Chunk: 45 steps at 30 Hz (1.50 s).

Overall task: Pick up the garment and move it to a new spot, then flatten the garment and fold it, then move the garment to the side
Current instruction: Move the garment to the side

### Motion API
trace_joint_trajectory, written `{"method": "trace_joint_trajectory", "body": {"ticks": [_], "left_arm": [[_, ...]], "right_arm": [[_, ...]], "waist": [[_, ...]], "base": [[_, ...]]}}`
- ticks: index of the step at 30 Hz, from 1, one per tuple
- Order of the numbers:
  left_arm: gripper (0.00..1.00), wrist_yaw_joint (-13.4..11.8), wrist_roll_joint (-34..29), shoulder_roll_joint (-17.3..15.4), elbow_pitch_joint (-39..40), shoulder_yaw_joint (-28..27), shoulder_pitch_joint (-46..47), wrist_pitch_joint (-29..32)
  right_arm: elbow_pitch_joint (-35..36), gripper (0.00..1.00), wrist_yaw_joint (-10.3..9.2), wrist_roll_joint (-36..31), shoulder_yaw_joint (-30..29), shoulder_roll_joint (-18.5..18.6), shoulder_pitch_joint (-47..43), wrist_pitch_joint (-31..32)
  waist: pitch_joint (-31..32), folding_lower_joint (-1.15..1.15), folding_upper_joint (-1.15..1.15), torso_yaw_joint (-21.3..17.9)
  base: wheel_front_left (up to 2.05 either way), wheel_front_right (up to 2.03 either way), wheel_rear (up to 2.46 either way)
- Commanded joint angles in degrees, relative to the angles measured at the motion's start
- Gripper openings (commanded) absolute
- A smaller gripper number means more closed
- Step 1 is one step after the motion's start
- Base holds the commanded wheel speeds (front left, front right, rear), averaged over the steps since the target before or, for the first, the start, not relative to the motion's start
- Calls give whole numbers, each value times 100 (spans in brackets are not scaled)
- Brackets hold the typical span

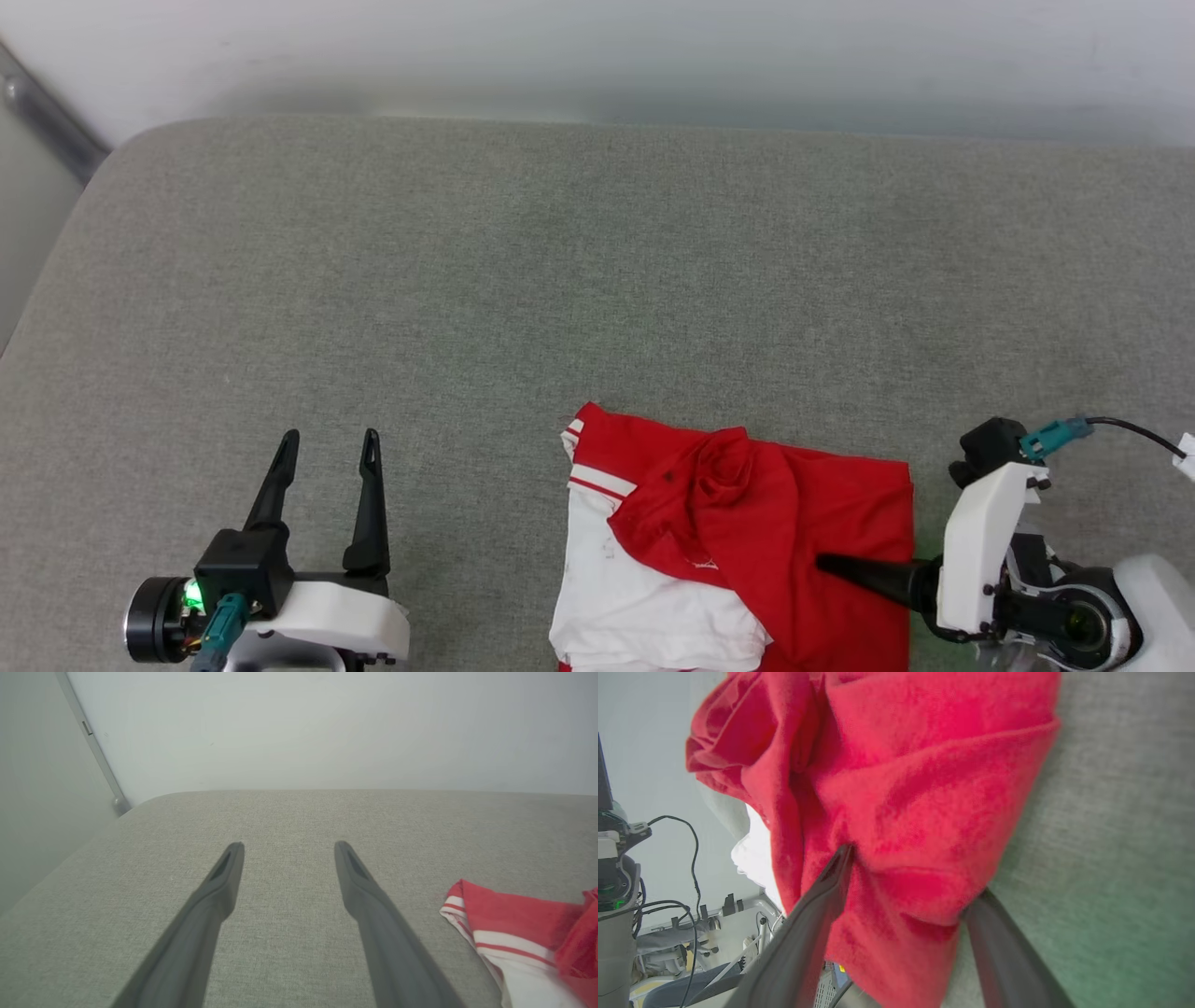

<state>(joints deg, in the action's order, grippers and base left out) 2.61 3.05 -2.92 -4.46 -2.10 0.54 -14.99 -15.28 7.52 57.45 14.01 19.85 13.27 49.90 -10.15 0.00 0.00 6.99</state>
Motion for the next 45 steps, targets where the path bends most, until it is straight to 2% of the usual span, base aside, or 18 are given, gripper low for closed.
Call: {"method": "trace_joint_trajectory", "body": {"ticks": [1,6,7,8,15,21,28,35,41,45], "left_arm": [[100,8,17,3,6,14,77,-27],[100,3,22,5,-25,78,170,-27],[100,3,21,4,-29,70,183,-27],[100,1,23,4,-36,69,196,-27],[100,-47,66,5,-84,64,105,-27],[100,-116,108,5,-85,36,-76,-26],[100,-172,183,4,-26,-2,-304,-27],[100,-226,250,5,76,-52,-298,-22],[100,-186,159,3,217,-178,-146,-21],[100,-57,80,-32,265,-297,64,-22]], "right_arm": [[-155,100,-6,-27,101,-92,43,-69],[-558,100,-9,-159,710,-147,168,-192],[-587,46,-10,-203,830,-110,193,-241],[-605,0,-10,-217,925,-78,235,-316],[-385,0,-8,-24,1367,216,554,-686],[270,0,-5,-33,1873,659,965,-963],[1162,0,-5,-139,2457,1425,1478,-874],[1805,0,-6,-377,2697,2309,1913,-744],[1832,0,-5,-616,2524,2772,2140,-965],[1508,0,-6,-936,2303,2996,2292,-1191]], "waist": [[-65,0,0,31],[-170,0,0,91],[-176,0,0,99],[-178,0,0,108],[-59,0,0,117],[242,0,0,-57],[457,0,0,-690],[297,0,0,-1522],[-59,0,0,-2049],[-396,0,0,-2172]], "base": [[0,0,0],[0,0,0],[0,0,0],[0,0,0],[0,0,0],[0,0,0],[0,0,0],[0,0,0],[0,0,0],[0,0,0]]}}
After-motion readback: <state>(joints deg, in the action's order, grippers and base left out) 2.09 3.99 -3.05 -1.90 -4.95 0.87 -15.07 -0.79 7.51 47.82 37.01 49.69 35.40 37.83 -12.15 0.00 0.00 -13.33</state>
